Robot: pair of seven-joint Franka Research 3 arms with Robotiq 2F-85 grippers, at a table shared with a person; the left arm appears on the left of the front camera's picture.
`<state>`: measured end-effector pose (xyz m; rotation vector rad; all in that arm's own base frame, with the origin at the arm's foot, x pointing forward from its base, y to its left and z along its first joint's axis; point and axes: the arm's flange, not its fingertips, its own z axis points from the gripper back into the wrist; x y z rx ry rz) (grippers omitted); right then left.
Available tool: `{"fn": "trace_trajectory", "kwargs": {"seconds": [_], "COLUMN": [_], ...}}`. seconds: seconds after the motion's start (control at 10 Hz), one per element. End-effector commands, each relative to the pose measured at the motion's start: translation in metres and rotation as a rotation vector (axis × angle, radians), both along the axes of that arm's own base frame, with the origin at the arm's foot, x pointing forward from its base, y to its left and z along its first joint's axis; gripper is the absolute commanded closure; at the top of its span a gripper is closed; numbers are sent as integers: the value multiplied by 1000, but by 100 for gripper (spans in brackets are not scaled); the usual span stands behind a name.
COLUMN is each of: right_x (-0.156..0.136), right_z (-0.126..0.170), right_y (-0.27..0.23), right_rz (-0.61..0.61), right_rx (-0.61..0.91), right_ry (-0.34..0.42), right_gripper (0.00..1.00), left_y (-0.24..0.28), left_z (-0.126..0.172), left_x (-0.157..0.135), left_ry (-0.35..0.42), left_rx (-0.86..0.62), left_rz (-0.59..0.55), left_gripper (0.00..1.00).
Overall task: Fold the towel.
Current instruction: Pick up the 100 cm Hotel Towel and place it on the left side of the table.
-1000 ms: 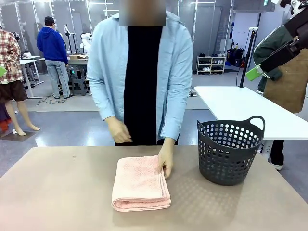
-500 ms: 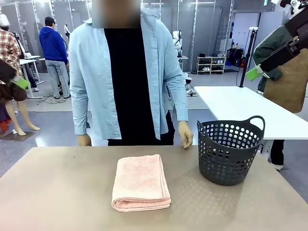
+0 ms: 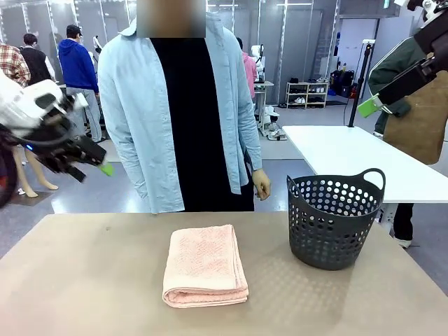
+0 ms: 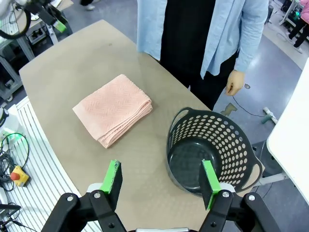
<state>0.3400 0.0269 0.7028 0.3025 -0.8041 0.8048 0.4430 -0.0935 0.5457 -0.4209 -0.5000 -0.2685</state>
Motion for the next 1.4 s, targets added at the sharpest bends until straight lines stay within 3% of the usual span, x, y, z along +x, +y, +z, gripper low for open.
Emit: {"fn": "trace_trajectory", "kwargs": {"seconds": [0.0, 0.2, 0.5, 0.6, 1.0, 1.3], "right_x": [2, 2, 2, 2, 2, 2], "right_z": [2, 2, 2, 2, 2, 2], "right_y": [1, 1, 1, 1, 1, 1], "right_rz": [-24, -24, -24, -24, -24, -24], "right_rx": [3, 3, 3, 3, 3, 3], "right_ry": [6, 6, 6, 6, 6, 6], "right_gripper": [19, 19, 19, 19, 19, 19], "left_y": [-22, -33, -32, -39, -38, -46], "left_z": [-39, -82, -91, -91, -90, -125], "left_x": [13, 15, 16, 13, 14, 34], "left_ry": [17, 95, 74, 130, 124, 147], "left_rx": [-107, -138, -149, -139, -139, -243], "left_rz": [52, 44, 86, 51, 57, 66], "left_gripper": [0, 0, 0, 0, 0, 0]}}
